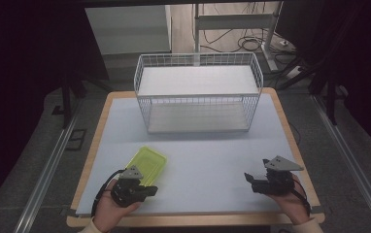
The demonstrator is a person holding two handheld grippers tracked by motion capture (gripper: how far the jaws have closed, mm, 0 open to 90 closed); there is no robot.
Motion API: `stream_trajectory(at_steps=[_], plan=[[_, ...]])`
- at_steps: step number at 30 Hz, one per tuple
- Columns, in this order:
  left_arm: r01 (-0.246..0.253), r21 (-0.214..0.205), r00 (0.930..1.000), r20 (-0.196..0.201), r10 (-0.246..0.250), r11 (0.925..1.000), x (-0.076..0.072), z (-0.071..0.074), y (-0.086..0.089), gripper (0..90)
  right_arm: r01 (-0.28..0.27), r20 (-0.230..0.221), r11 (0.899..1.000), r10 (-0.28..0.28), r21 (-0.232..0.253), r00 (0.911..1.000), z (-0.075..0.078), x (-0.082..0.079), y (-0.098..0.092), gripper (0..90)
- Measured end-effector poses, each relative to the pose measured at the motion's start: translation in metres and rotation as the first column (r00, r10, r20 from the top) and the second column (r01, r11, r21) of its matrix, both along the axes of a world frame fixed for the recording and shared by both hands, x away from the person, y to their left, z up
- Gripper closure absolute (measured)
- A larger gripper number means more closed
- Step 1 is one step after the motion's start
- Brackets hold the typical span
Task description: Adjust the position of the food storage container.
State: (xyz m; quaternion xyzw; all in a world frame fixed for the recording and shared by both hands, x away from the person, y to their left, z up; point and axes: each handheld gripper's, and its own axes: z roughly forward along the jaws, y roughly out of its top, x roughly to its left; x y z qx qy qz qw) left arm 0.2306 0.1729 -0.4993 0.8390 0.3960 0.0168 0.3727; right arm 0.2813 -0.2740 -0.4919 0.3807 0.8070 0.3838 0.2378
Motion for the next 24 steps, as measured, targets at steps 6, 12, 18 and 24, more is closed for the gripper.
stream_trajectory(at_steps=[6, 12, 18, 24], plan=[[-0.015, 0.023, 0.9999, 0.000, 0.015, 0.9996, -0.001, -0.003, 0.003, 89.8, 0.000, -0.001, 1.000, 0.000, -0.004, 1.0000, 0.000, 0.000, 0.000, 16.2], [-0.019, 0.017, 0.9998, -0.004, 0.019, 0.9997, -0.003, -0.003, 0.006, 90.0, 0.000, 0.000, 1.000, 0.000, -0.005, 1.0000, 0.000, 0.000, 0.000, 16.2], [-0.034, 0.055, 0.9994, 0.009, 0.034, 0.9979, -0.005, -0.002, 0.007, 90.0, 0.001, 0.002, 1.000, -0.001, -0.006, 1.0000, 0.000, 0.000, 0.000, 16.2], [-0.053, 0.074, 0.9985, 0.019, 0.052, 0.9959, -0.007, -0.002, 0.013, 90.0, 0.003, 0.002, 1.000, -0.003, -0.006, 1.0000, 0.000, 0.000, -0.001, 16.2]])
